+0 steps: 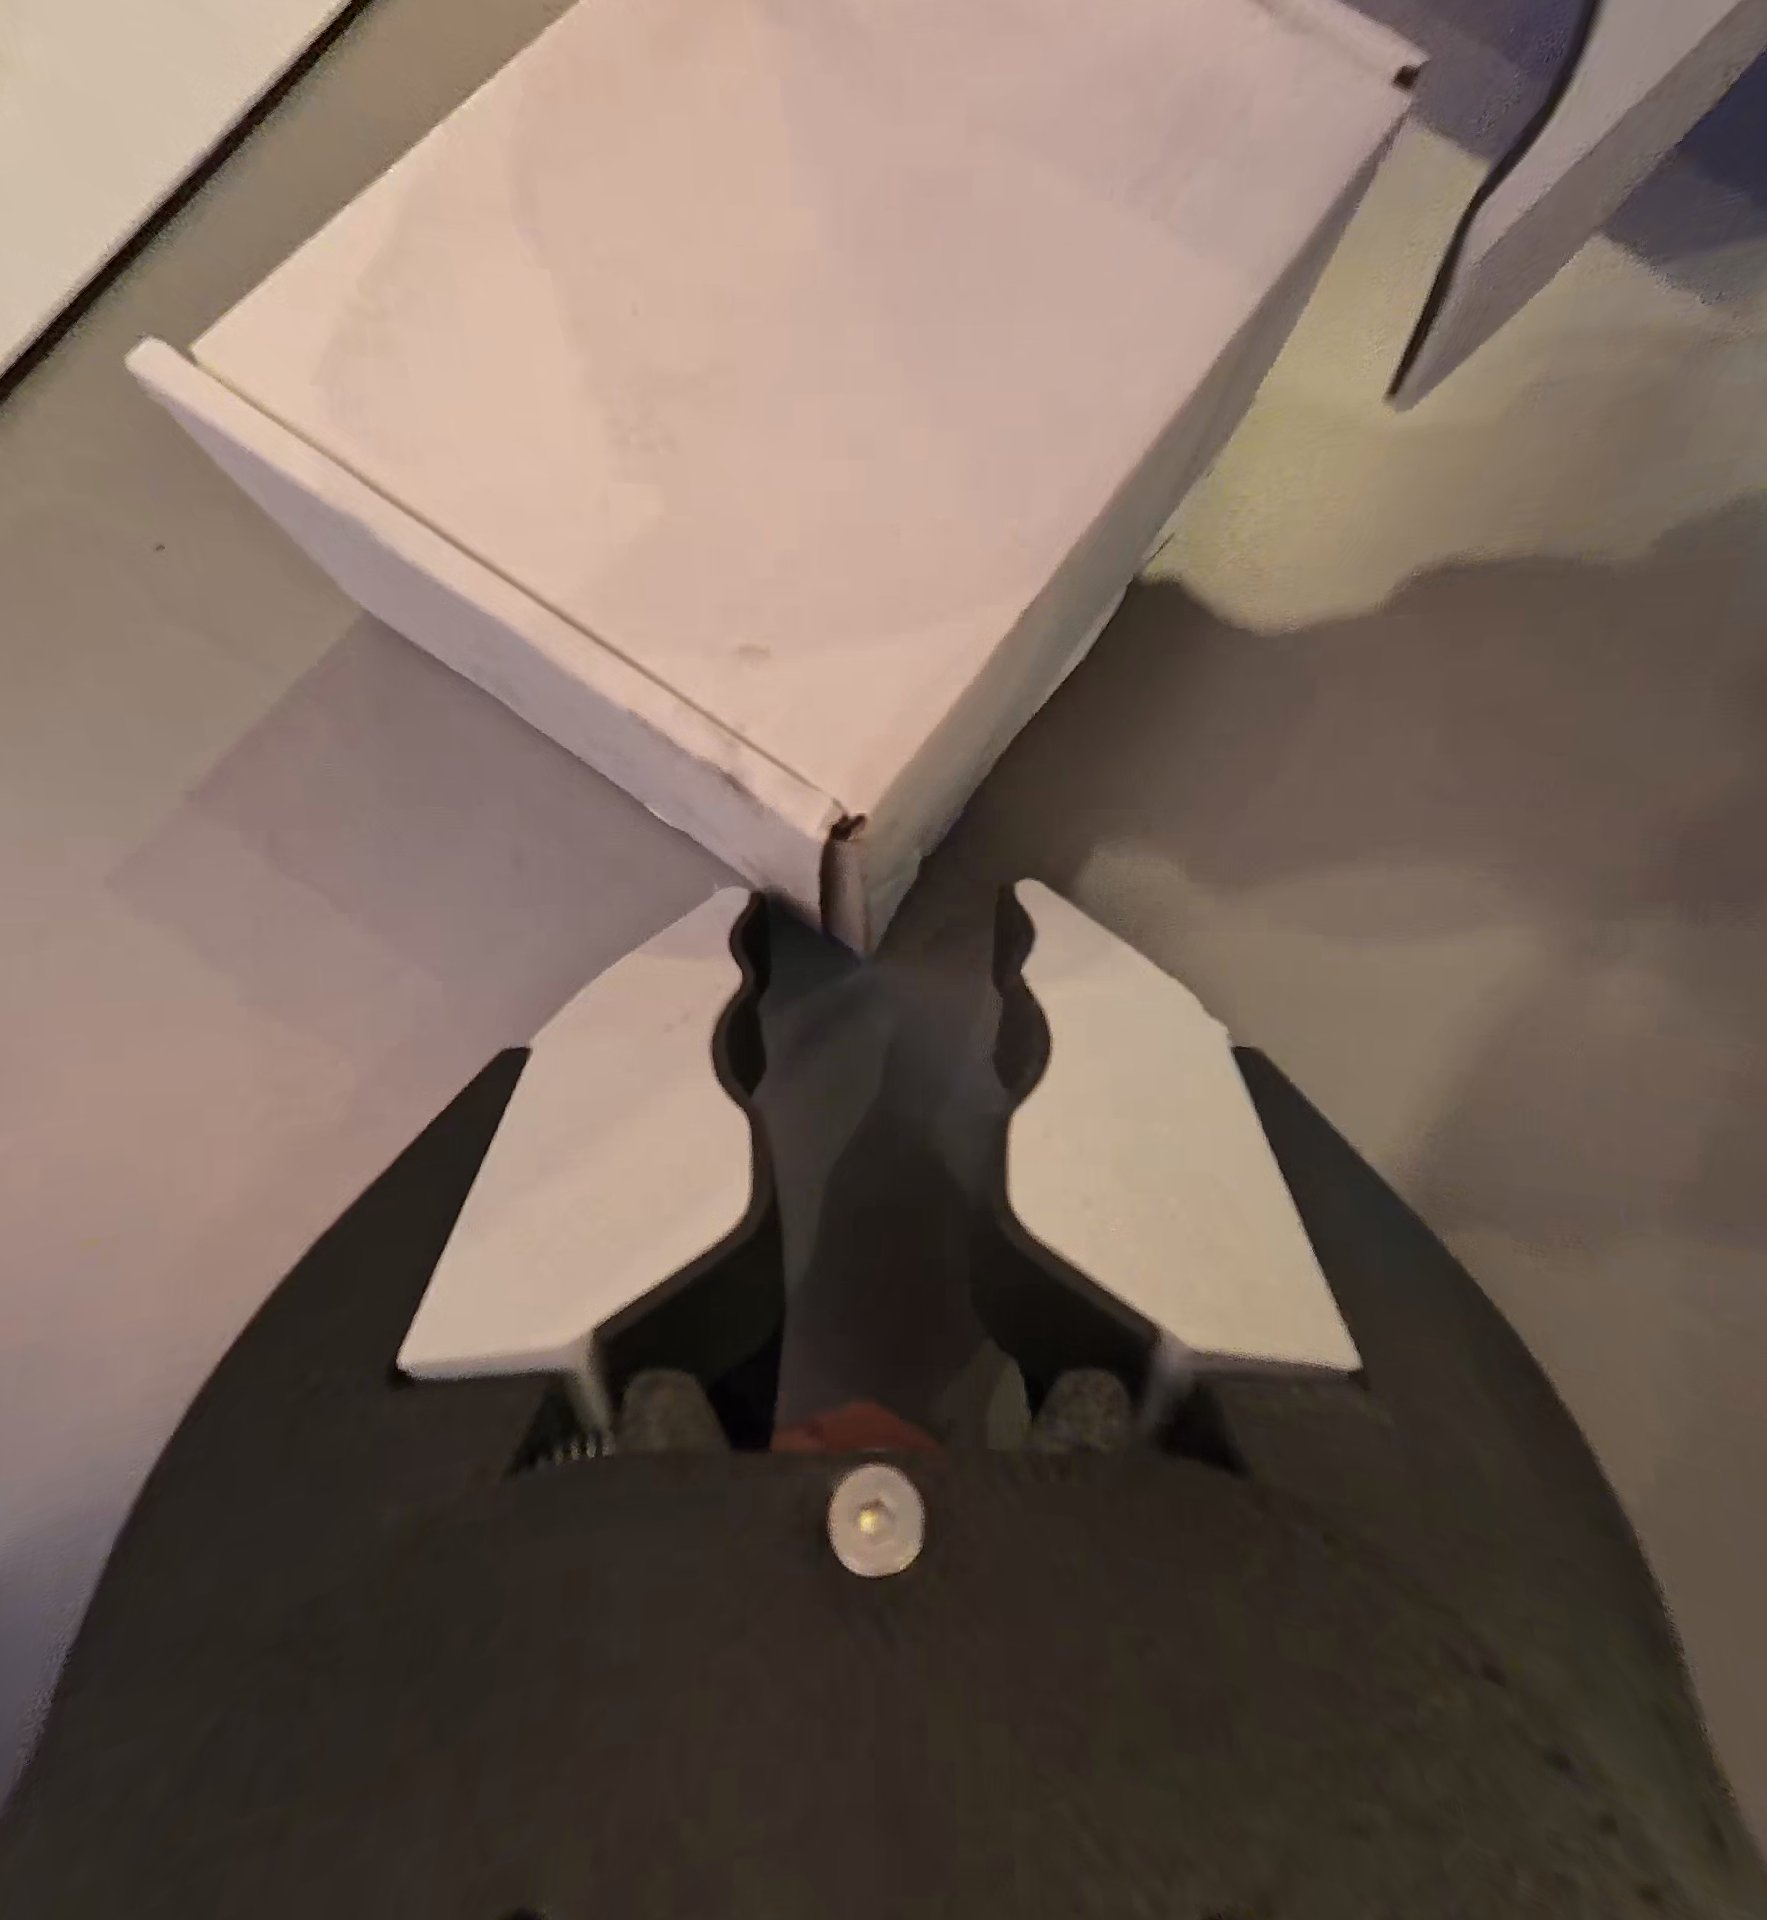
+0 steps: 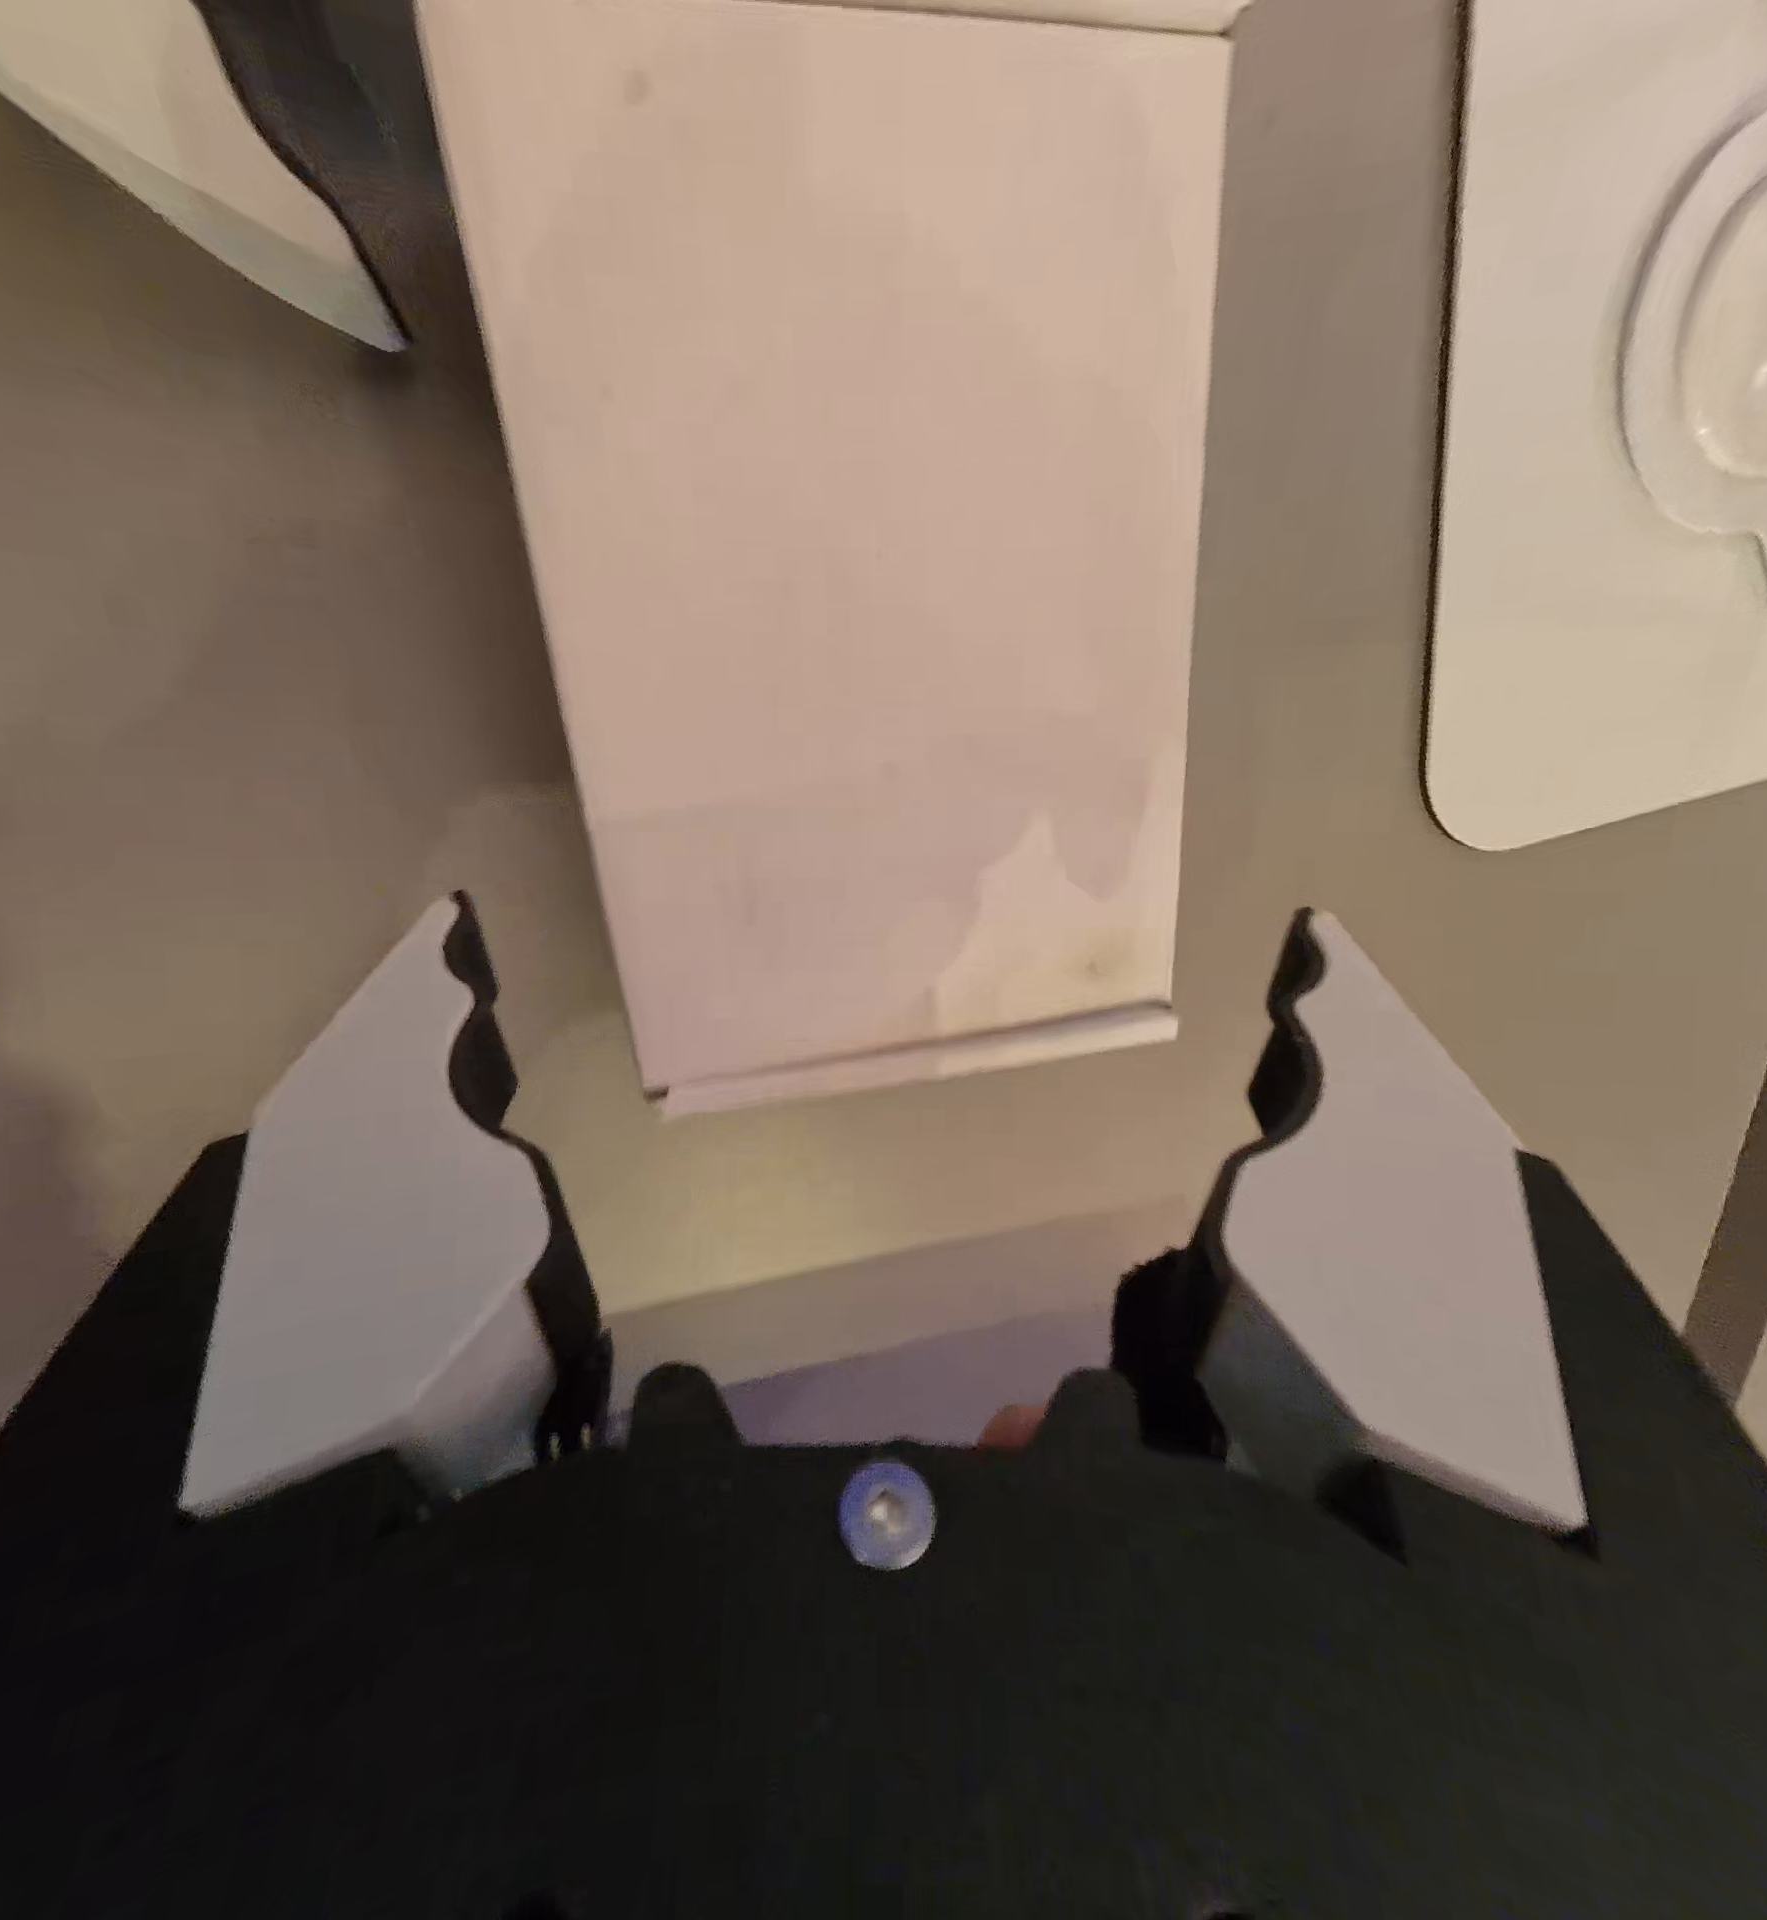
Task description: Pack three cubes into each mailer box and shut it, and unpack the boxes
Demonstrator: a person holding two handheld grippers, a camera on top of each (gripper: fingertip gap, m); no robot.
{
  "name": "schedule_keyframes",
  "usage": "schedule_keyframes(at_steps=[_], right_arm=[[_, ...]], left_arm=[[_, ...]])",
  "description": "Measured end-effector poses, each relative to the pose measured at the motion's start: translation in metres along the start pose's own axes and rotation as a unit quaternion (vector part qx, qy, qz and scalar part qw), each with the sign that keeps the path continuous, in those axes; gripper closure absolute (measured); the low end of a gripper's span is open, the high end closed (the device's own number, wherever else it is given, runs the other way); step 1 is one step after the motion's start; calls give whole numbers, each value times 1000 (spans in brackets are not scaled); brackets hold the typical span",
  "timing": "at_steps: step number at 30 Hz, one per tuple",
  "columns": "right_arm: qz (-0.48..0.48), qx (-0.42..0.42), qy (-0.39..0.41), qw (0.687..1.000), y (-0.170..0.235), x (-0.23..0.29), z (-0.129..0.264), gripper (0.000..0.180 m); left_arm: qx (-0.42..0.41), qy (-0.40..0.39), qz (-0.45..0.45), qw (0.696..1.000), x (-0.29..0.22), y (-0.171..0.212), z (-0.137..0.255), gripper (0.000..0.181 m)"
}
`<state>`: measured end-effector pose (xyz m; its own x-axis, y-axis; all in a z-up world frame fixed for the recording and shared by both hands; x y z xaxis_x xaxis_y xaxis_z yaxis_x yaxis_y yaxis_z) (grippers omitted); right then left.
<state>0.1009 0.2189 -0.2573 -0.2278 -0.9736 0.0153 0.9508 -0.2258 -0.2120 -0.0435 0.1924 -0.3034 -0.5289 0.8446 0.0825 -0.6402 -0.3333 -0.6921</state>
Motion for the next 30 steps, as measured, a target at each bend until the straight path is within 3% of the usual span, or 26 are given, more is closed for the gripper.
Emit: schedule_keyframes(at_steps=[1,5,7,18,24,30], right_arm=[[1,9,-5,1000,-5,-2,-6,31],[1,46,-40,998,-20,-7,-33,29],[-11,50,-66,997,-25,-8,-43,39],[3,-8,-102,995,-21,4,-25,42],[5,-56,-89,994,-6,14,26,42],[-5,-105,-26,994,43,22,130,41]], left_arm=[[0,6,5,1000,0,1,1,141],[-2,12,19,1000,0,2,4,146],[-4,8,22,1000,0,3,6,146],[-31,12,32,999,0,1,12,142],[-45,26,33,998,-4,-1,15,137],[-35,25,31,999,-4,1,13,138]])
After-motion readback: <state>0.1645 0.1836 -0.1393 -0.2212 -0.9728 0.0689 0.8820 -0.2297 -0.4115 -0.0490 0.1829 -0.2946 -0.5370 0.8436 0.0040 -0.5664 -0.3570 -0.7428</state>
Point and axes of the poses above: each gripper's, where its closed fingertips meet, z back along the fingers, y out of its underside, x = y × z across the jaws, the point moved 4 cm from there along z, back along the fingers, and after that the axes turned 13 degrees about -y, right-handed, at the moved point
